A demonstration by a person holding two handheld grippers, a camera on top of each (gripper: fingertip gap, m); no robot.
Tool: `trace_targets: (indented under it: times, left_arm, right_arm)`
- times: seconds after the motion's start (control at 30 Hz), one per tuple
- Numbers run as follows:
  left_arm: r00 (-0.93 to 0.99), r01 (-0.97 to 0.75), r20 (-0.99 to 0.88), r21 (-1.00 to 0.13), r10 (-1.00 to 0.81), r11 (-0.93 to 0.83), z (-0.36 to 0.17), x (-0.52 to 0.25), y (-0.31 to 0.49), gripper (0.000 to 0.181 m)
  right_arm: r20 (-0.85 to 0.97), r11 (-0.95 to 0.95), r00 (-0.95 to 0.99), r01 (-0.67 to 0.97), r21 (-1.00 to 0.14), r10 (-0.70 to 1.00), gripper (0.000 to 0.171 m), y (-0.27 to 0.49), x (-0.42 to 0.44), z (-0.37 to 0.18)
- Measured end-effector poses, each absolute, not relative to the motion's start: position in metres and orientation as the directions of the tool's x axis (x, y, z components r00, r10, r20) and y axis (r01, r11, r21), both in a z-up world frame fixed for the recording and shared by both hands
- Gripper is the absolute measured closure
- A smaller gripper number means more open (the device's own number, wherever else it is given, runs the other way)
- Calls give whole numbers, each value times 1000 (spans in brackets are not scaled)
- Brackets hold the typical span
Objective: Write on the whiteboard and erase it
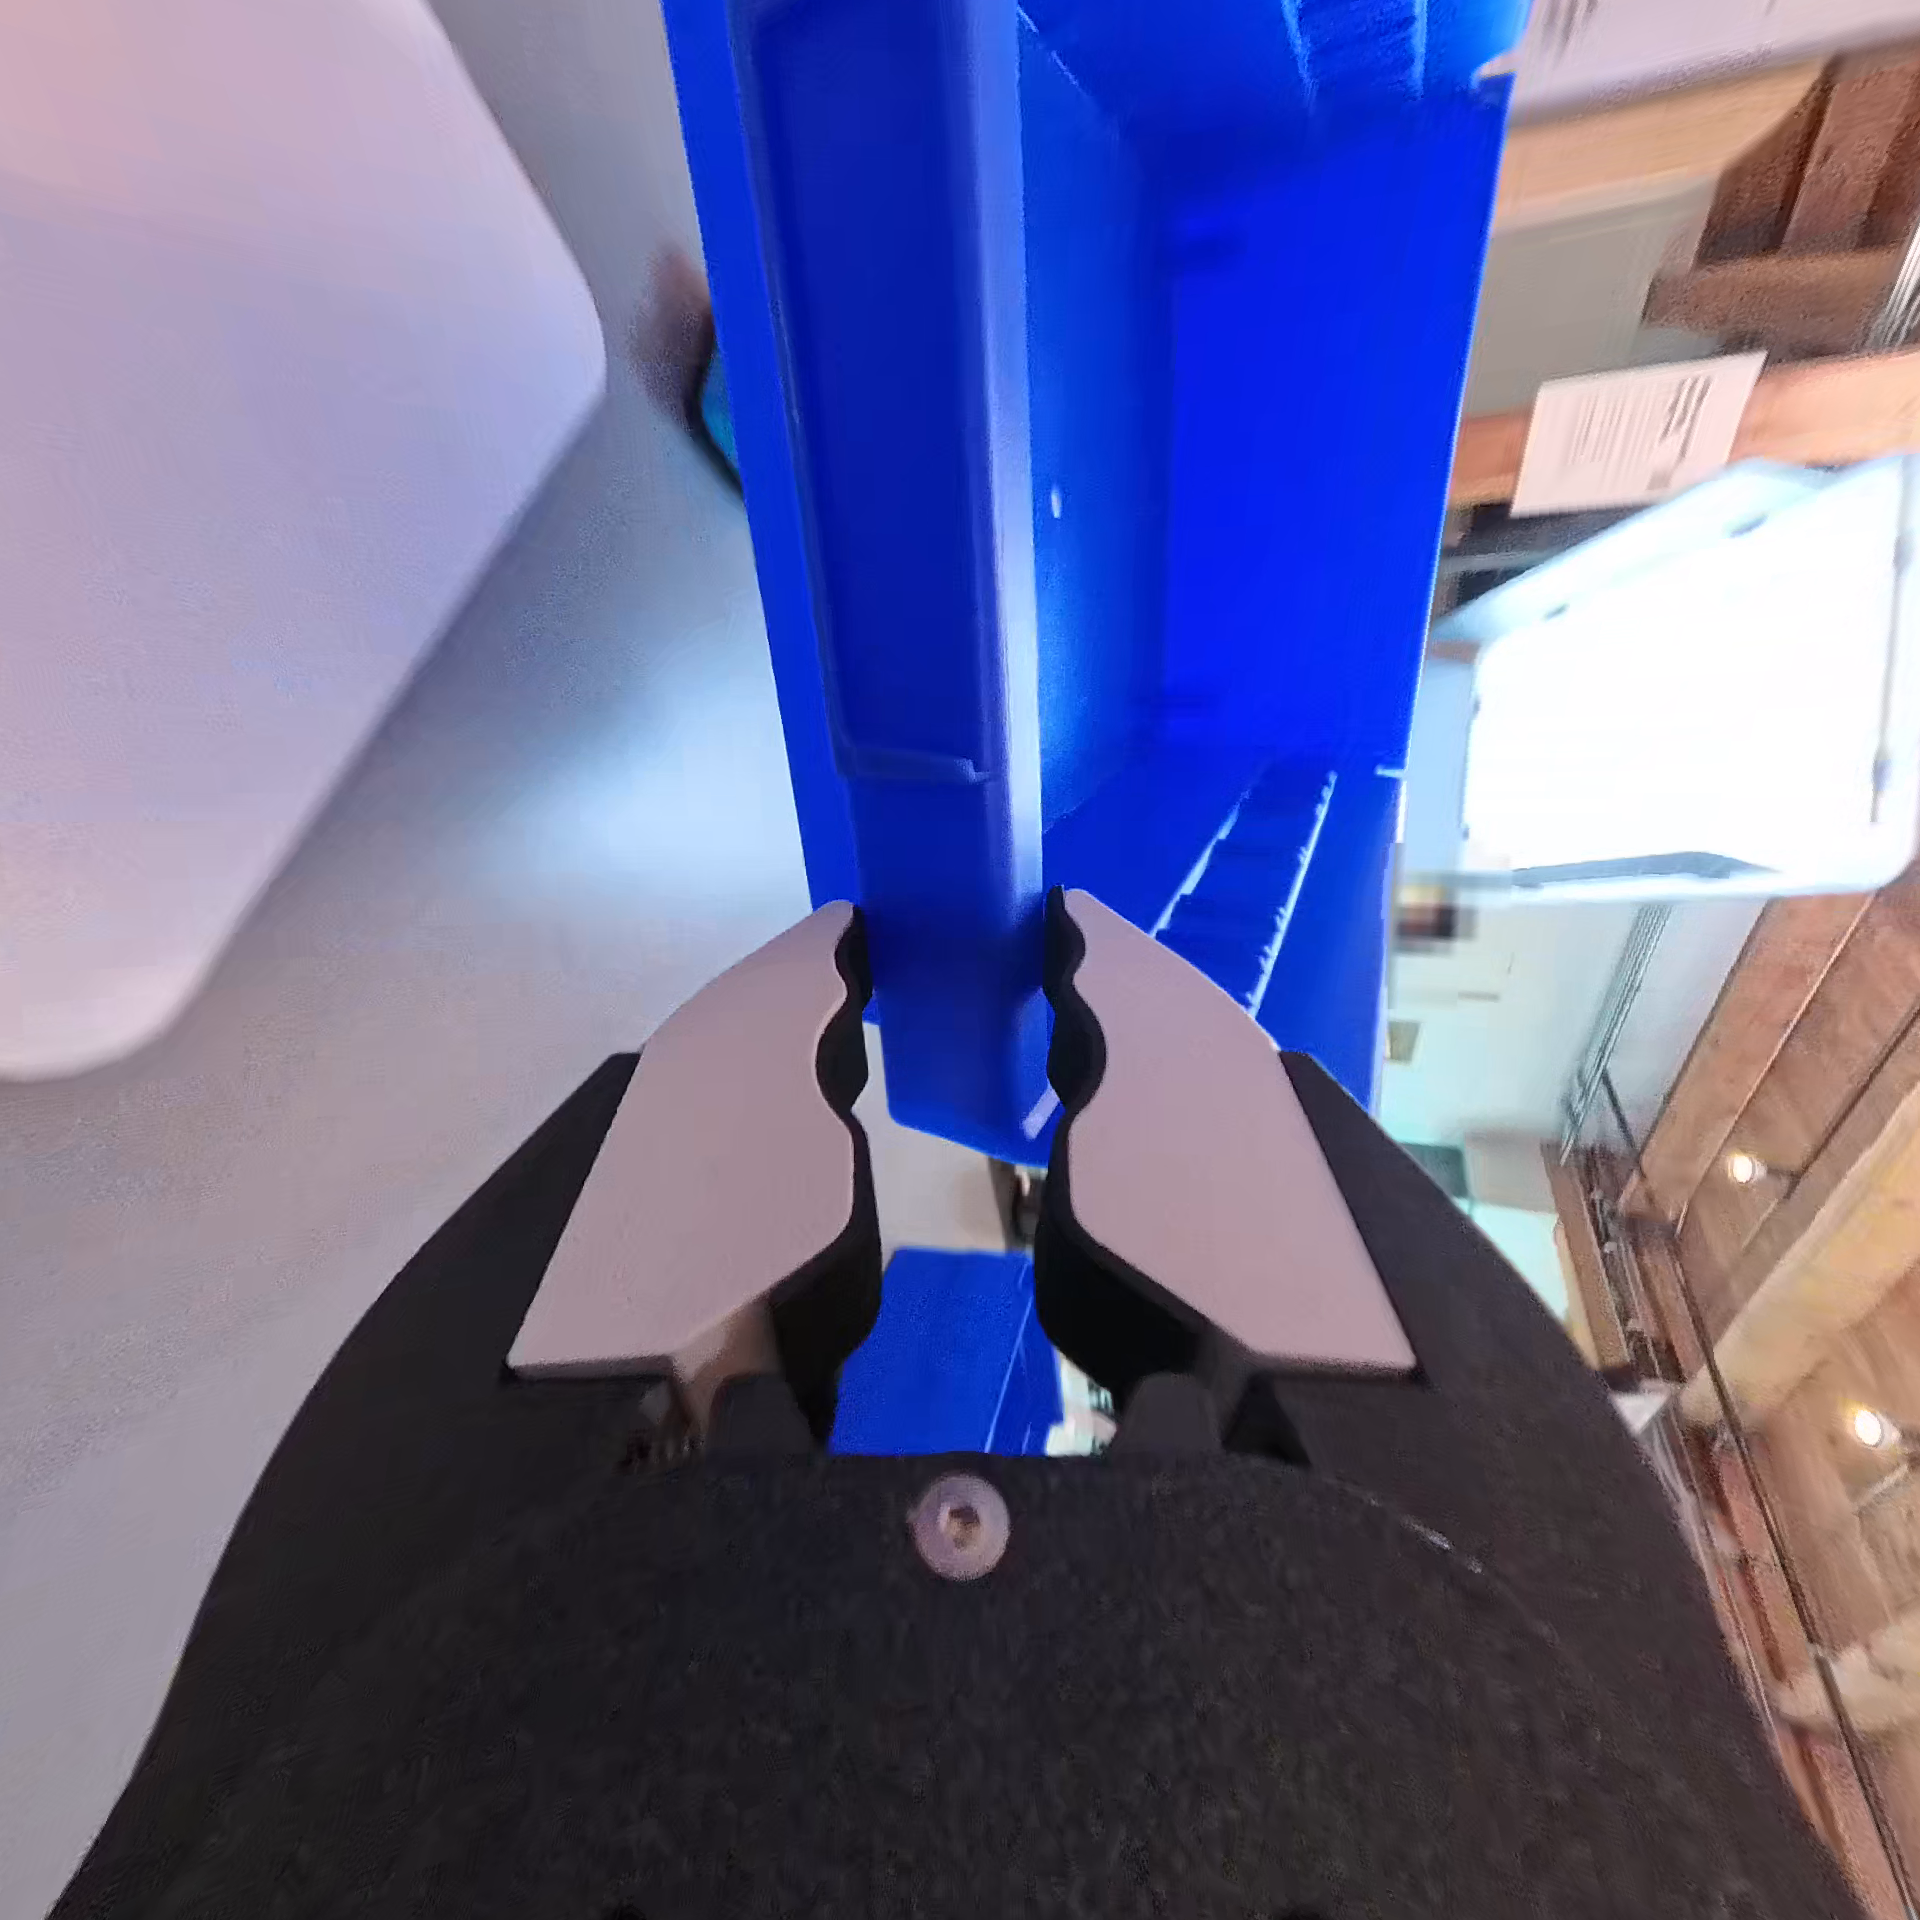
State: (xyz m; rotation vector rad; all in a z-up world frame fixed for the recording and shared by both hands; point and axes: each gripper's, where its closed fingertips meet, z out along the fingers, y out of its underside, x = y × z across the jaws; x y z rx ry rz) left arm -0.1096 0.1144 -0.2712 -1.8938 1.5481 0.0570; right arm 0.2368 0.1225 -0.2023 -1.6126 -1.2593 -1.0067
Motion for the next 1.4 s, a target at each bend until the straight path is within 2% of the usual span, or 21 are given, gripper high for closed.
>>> trace_targets:
  times: [0.07,0.17,0.2,0.23,0.43,0.53,0.63,0.8,0.93,1.17,1.4]
  left_arm:
    - [332,-886,-387,-441,-861,-143,-290,-123,125,128]
    - [314,-927,-366,-316,-876,-200,-312,-132,132,131]
    - [303,-939,-370,-275,-878,-208,-318,-134,136,134]
    - [282,-950,-383,-241,-880,-199,-322,-136,139,148]
    - [269,-962,-403,-155,-875,-224,-325,-167,142,153]
    - [316,-949,-426,-155,-848,-276,-322,-205,142,151]
    - [383,-923,-455,-146,-804,-357,-323,-245,144,150]
    - [457,-887,-510,-207,-728,-412,-322,-285,153,151]
    - [516,-856,-514,-277,-685,-437,-321,-303,159,152]
    - [500,-862,-493,-359,-712,-357,-321,-304,159,151]
    - [463,-877,-490,-372,-739,-303,-321,-311,155,152]
  right_arm:
    - [930,-208,186,970,-123,317,140,121,269,-213]
    - [922,-275,194,956,-100,336,140,122,305,-237]
    - [918,-289,199,952,-99,343,140,122,314,-244]
    - [914,-298,204,950,-97,351,140,122,320,-252]
    - [894,-277,200,957,-90,400,140,125,335,-290]
    - [898,-252,149,967,-44,414,140,134,341,-301]
    - [894,-231,165,970,-72,415,140,146,343,-305]
    - [861,-210,246,963,-166,445,129,152,333,-297]
    - [857,-222,255,960,-169,449,132,146,335,-296]
    - [848,-242,227,963,-121,479,135,154,335,-301]
    - [859,-235,189,969,-83,476,141,165,346,-304]
